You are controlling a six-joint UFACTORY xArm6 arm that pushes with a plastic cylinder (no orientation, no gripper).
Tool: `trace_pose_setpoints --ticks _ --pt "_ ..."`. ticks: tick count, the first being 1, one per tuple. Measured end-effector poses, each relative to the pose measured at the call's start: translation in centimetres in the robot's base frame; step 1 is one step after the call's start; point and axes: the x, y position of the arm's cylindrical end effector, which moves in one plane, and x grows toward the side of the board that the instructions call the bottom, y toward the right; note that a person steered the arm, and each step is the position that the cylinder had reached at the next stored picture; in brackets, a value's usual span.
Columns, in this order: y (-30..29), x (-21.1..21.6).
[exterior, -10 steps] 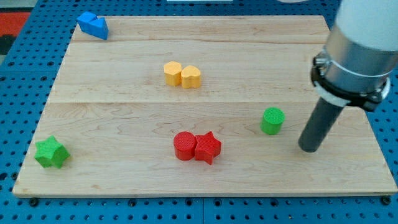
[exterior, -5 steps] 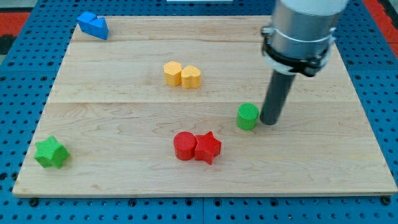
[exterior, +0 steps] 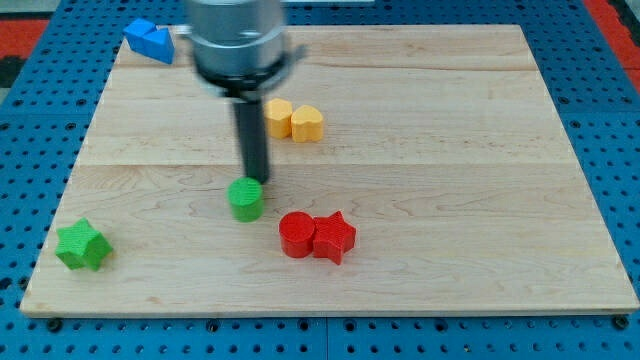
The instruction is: Push the green circle into the green star
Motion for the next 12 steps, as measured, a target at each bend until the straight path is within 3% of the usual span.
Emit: trace_pose_setpoints --ticks 1,2,4,5,7,10,12 --pt "-4.9 1.1" --pt "-3.5 1.1" --pt "4.7 0.6" --pt "2.9 2.7" --pt "-5.9 5.5" --pt "2.8 4.1" --pt "-0.1 6.9"
